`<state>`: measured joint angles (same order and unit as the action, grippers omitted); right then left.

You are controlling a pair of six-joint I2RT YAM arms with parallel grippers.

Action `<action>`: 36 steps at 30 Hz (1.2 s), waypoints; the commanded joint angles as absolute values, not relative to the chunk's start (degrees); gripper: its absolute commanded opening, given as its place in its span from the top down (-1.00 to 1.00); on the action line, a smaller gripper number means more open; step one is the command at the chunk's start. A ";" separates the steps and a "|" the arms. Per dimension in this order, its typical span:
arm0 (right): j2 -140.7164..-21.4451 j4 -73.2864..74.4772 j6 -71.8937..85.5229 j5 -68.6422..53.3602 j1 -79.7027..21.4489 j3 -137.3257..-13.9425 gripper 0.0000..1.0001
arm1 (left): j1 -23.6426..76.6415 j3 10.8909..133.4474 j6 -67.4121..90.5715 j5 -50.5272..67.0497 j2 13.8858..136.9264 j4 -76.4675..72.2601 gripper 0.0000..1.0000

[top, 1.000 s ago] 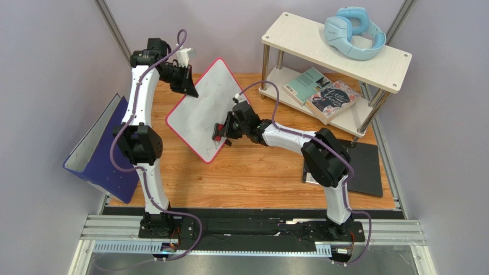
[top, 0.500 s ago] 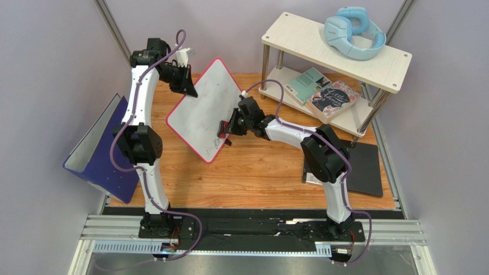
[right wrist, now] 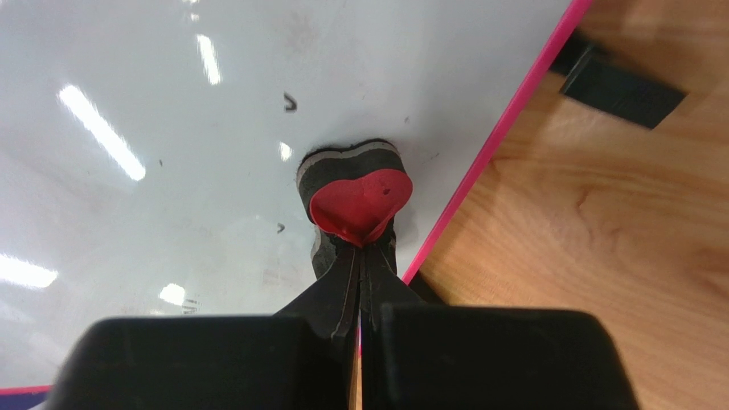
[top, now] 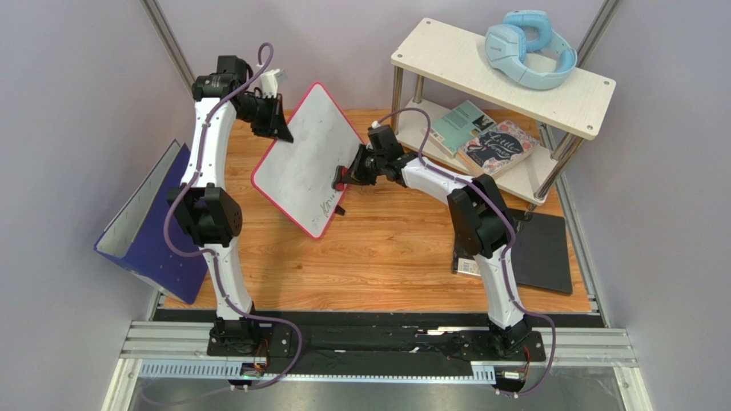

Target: Erase the whiteboard

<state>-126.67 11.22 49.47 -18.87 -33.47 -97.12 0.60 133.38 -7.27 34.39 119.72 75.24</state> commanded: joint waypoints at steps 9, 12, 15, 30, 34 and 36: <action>-129.11 4.75 44.03 -16.26 -39.02 -94.67 1.00 | 1.23 133.94 -13.01 29.53 119.36 76.73 1.00; -128.59 1.77 44.82 -19.06 -40.07 -92.38 1.00 | 1.23 133.95 -13.01 29.44 119.35 76.64 1.00; -127.62 -1.21 44.91 -21.27 -41.30 -90.53 1.00 | 1.23 133.86 -12.92 29.53 119.44 76.55 1.00; -129.64 4.03 42.11 -29.01 -47.37 -109.68 1.00 | 1.32 133.33 -13.01 29.88 119.62 76.64 1.00; -129.47 8.78 42.45 -27.16 -49.74 -112.85 1.00 | 1.32 133.16 -13.01 29.88 119.44 76.64 1.00; -129.03 8.26 42.71 -26.37 -51.24 -112.68 1.00 | 1.32 133.24 -13.01 29.79 119.53 76.55 1.00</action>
